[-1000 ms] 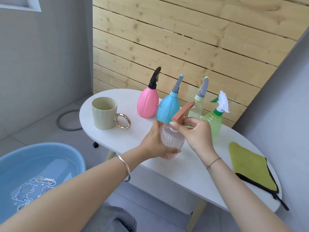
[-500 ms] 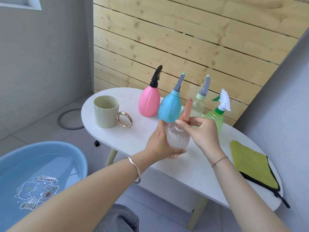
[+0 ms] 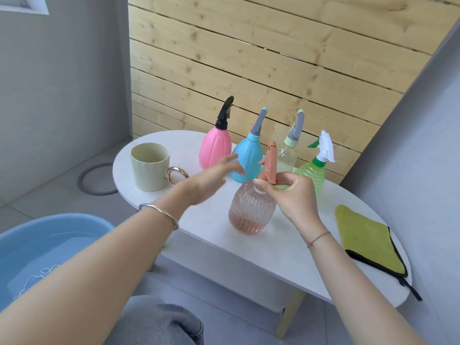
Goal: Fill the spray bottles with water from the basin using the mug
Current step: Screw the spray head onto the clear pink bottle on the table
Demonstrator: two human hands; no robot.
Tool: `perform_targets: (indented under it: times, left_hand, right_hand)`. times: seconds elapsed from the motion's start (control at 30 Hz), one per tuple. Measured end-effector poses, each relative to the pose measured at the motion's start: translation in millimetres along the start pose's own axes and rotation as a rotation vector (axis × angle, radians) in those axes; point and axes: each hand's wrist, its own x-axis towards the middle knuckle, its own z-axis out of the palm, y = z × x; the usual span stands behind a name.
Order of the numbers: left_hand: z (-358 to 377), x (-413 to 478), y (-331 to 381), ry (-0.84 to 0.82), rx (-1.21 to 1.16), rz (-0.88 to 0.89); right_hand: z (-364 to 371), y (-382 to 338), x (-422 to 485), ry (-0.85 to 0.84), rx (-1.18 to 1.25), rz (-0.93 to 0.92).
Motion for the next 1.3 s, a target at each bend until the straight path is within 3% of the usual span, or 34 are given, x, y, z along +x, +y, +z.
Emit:
perform_targets:
  times: [0.03, 0.1, 0.17, 0.3, 0.4, 0.5, 0.73, 0.8, 0.9, 0.93, 1.07, 1.13, 1.3]
  left_hand:
    - [-3.6, -0.9, 11.1, 0.048, -0.051, 0.036]
    - [2.0, -2.0, 29.2, 0.109, 0.061, 0.110]
    - [17.4, 1.9, 40.7, 0.113, 0.198, 0.150]
    - [34.7, 15.1, 39.1, 0.094, 0.203, 0.148]
    - [34.7, 18.4, 36.9, 0.050, 0.147, 0.139]
    - [32.4, 18.4, 37.3, 0.036, 0.147, 0.136]
    - [32.9, 19.1, 38.4, 0.012, 0.159, 0.086]
    - [32.2, 19.6, 40.0, 0.015, 0.172, 0.093]
    - [29.7, 18.7, 41.1, 0.003, 0.187, 0.109]
    - [29.7, 19.1, 41.0, 0.000, 0.188, 0.110]
    - [32.5, 20.3, 38.8, -0.004, 0.171, 0.106]
    - [30.9, 21.0, 38.6, 0.005, 0.173, 0.107]
    - [27.6, 19.6, 39.5, -0.013, 0.175, 0.146]
  right_hand:
    - [0.4, 0.5, 0.4, -0.003, 0.005, 0.003]
    - [1.9, 1.6, 0.7, -0.003, 0.022, 0.002]
    - [2.5, 2.5, 0.3, -0.002, 0.044, -0.001]
    - [1.9, 4.9, 2.0, -0.031, 0.074, 0.020]
    - [-1.5, 5.9, 6.5, -0.158, 0.113, 0.050]
    - [-1.8, 6.3, 5.9, -0.281, 0.309, 0.079]
    - [19.4, 4.4, 0.7, 0.086, 0.145, -0.006]
    - [17.1, 4.3, 2.1, 0.023, 0.166, 0.014]
    - [5.5, 10.1, 2.7, -0.251, 0.336, 0.031]
    - [3.4, 11.0, 2.1, -0.262, 0.360, 0.022]
    - [16.7, 6.0, 0.4, -0.021, 0.221, -0.049]
    - [21.1, 5.8, 3.6, 0.019, 0.159, -0.059]
    - [-1.8, 14.7, 13.4, -0.399, 0.370, 0.052]
